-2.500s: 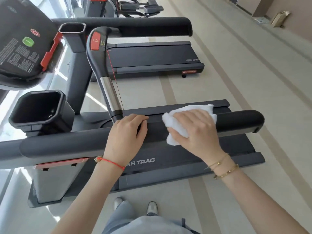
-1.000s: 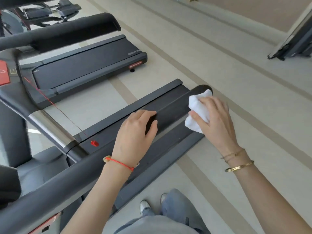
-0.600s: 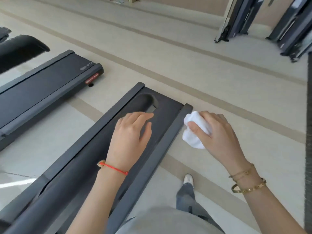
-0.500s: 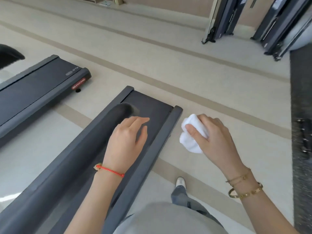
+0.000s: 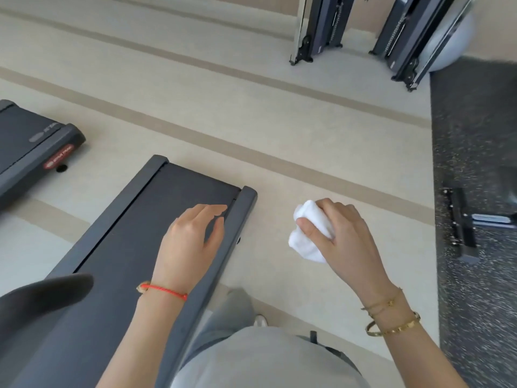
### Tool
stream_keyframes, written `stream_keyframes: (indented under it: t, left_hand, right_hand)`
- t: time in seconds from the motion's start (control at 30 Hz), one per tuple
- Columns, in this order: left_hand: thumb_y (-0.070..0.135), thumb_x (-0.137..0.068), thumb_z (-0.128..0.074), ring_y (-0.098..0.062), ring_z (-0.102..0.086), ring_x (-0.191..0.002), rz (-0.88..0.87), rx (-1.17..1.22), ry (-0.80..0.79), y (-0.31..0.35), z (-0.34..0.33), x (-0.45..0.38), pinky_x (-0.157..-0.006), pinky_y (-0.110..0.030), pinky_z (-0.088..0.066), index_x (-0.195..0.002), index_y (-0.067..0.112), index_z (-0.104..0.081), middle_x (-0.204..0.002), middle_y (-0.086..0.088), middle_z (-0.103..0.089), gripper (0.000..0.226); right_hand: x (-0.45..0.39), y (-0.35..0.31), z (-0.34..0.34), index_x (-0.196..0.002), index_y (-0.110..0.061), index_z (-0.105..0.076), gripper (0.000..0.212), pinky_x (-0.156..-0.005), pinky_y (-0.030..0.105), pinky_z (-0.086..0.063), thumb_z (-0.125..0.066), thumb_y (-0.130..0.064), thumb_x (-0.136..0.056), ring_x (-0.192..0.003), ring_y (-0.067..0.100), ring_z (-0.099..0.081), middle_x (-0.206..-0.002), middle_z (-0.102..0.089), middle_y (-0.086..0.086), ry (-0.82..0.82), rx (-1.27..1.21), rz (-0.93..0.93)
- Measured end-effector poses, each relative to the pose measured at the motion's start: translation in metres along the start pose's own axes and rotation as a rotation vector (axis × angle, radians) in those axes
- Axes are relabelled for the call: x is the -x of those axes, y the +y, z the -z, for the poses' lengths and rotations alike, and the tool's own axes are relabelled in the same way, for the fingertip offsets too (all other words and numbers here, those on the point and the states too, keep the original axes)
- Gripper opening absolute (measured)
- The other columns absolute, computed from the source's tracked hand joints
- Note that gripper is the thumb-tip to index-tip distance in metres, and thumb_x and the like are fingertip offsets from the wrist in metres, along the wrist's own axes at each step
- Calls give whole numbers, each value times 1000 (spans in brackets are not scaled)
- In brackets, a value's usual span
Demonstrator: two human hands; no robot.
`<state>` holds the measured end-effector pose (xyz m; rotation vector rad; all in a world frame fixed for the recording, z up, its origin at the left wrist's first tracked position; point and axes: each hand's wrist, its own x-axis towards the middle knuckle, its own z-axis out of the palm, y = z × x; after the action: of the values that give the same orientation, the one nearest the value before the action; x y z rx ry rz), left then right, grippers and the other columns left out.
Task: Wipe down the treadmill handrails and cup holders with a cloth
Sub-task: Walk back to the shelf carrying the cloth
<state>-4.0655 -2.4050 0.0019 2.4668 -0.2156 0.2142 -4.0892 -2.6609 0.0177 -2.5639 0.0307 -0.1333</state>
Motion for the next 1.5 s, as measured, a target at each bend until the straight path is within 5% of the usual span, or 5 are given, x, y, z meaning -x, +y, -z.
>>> stream_keyframes:
  t: [0.3,0.73,0.97,1.17,1.5]
  left_hand:
    - [11,-92,-60,4,-37,-51,6,15,-29,2,-66,-141,-61,-25,-42,-114,17,-69,-105,7,-69,24]
    - [13,-95,-56,-24,-66,-96,-123,31,-20,20,-136,-436,-71,-46,-57,-115,12,-68,-108,-1,-69,23]
    - [12,-95,-56,-16,-66,-91,-115,41,-13,12,-168,-561,-74,-41,-57,-115,14,-69,-108,1,-69,24]
    - [11,-94,-59,18,-47,-59,-78,35,36,-6,-205,-679,-64,-21,-40,-114,15,-69,-106,4,-69,23]
    - [13,-95,-58,-3,-59,-87,92,-3,243,-48,-213,-872,-76,-24,-49,-114,18,-68,-104,6,-69,22]
  right_hand:
    - [-127,69,-3,-95,-26,-53,31,-79,44,-45,-48,-56,-91,-86,19,-49,-85,-58,-6,-15,-27,-104]
    - [-400,136,36,-98,-27,-52,35,-82,46,-44,-46,-60,-89,-88,20,-48,-88,-58,-7,64,-7,-143]
    - [-534,166,34,-100,-26,-52,37,-83,46,-45,-47,-61,-88,-92,19,-48,-91,-58,-6,54,-11,-155]
    - [-681,192,24,-104,-24,-54,38,-83,46,-45,-51,-58,-90,-95,22,-50,-97,-61,-3,30,-17,-98]
    - [-950,176,13,-106,-23,-54,46,-84,45,-46,-45,-64,-87,-96,22,-52,-100,-63,-2,-112,6,135]
